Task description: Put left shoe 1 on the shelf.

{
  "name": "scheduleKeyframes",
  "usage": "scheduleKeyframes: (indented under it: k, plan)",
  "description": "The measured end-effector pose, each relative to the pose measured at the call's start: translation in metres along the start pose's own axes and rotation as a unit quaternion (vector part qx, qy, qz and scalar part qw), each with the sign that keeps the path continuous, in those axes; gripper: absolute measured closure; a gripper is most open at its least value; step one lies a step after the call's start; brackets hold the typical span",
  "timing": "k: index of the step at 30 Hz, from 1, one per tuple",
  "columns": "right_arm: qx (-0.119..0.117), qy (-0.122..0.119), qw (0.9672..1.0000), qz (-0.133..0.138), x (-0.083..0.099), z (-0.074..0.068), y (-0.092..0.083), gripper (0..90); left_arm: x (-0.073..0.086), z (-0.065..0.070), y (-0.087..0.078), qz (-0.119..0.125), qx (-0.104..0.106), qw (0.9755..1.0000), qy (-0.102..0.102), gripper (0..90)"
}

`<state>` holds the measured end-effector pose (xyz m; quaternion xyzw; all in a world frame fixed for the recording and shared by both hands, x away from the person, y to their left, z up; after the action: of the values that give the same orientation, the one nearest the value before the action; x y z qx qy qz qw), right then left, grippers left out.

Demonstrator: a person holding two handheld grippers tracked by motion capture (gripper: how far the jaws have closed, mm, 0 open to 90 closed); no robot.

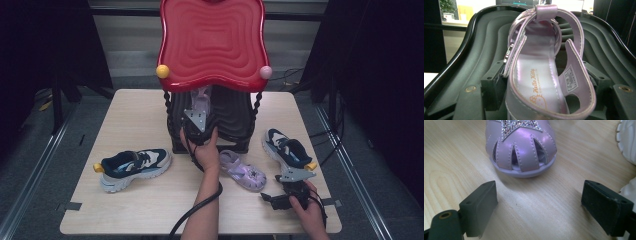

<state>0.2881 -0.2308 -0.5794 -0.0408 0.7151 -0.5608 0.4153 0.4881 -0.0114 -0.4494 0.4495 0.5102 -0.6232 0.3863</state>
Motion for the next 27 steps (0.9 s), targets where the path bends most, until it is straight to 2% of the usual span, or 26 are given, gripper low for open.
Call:
scheduleKeyframes:
  k: [4, 12, 20, 23, 27]
  plan:
    - [0.0, 0.0, 1.0, 0.0, 0.0, 0.0, 0.0, 12.6, 0.0, 0.001, 0.0, 0.0, 0.002, 1.0, -0.004, 29.0]
    - [0.0, 0.0, 1.0, 0.0, 0.0, 0.0, 0.0, 12.6, 0.0, 0.002, -0.002, -0.005, 0.005, 1.0, 0.002, 25.7]
    - [0.0, 0.0, 1.0, 0.0, 0.0, 0.0, 0.0, 12.6, -0.001, 0.003, -0.005, -0.001, 0.02, 0.9998, 0.003, 18.1]
    - [0.0, 0.0, 1.0, 0.0, 0.0, 0.0, 0.0, 12.6, -0.001, 0.004, -0.007, -0.001, 0.026, 0.9996, 0.007, 17.3]
    - [0.0, 0.0, 1.0, 0.0, 0.0, 0.0, 0.0, 12.6, 0.0, 0.006, -0.011, -0.003, 0.034, 0.9994, 0.004, 16.2]
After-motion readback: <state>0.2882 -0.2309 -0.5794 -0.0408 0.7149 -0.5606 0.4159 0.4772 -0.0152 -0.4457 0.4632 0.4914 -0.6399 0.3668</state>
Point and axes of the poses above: each handheld gripper's, and its own axes: y roughly forward along the jaws, x roughly out of its underside, z roughly to its right, the point moved 10 cm from there along y, roughly forward along the jaws, and after that the axes turned 13 degrees about -z, right-handed, at the moved point
